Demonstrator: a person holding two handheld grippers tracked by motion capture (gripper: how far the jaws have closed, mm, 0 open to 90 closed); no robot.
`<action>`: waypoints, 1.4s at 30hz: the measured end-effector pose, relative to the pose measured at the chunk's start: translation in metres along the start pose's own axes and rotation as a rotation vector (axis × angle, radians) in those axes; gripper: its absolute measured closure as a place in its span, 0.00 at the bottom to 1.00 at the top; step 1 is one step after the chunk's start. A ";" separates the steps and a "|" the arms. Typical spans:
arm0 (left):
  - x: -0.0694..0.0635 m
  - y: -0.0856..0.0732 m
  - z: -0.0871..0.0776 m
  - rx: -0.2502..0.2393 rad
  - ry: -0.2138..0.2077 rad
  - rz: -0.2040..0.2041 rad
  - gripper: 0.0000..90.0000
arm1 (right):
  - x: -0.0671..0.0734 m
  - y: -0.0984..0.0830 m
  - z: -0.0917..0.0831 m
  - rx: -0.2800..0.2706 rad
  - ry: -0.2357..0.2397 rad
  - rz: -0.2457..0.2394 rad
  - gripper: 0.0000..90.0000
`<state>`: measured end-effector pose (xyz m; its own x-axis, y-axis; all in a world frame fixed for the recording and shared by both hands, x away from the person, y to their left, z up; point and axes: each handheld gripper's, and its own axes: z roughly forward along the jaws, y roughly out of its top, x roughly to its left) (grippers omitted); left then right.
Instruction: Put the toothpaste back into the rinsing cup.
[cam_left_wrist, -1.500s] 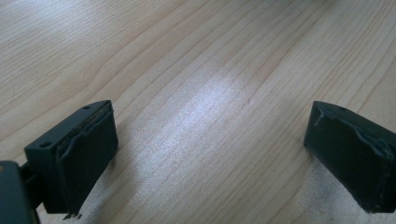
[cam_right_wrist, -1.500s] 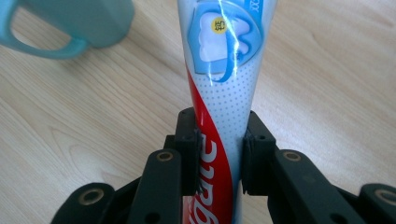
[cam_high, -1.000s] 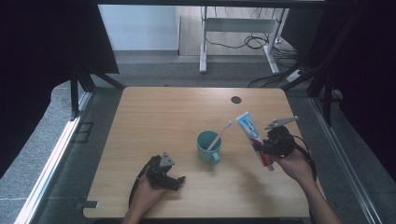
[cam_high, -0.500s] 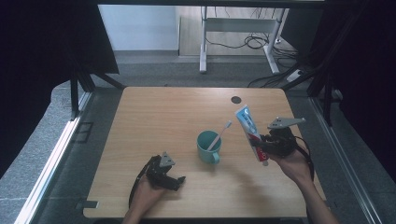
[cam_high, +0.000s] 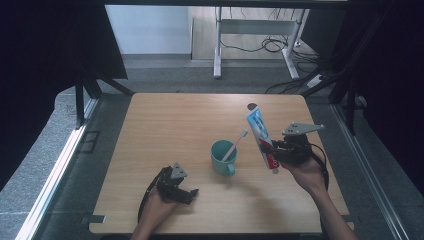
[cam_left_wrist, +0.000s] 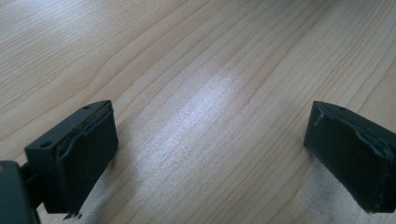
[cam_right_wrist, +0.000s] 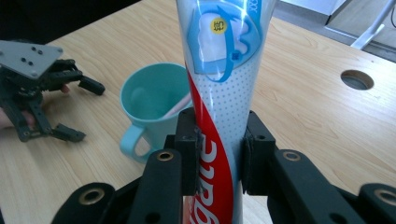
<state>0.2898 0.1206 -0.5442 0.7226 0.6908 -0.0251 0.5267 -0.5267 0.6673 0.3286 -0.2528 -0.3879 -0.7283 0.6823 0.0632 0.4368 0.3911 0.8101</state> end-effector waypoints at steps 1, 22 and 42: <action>0.000 0.000 0.000 0.000 0.000 0.000 0.03 | 0.001 0.001 0.001 -0.002 0.004 -0.001 0.80; 0.000 0.000 0.000 -0.001 0.001 -0.001 0.03 | 0.015 0.021 0.027 -0.056 0.050 -0.006 0.80; 0.000 0.000 0.000 -0.003 0.000 -0.001 0.03 | 0.033 0.043 0.056 -0.079 0.082 -0.018 0.81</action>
<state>0.2898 0.1205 -0.5445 0.7220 0.6914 -0.0259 0.5261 -0.5244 0.6695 0.3532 -0.1789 -0.3832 -0.7778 0.6217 0.0925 0.3820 0.3507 0.8550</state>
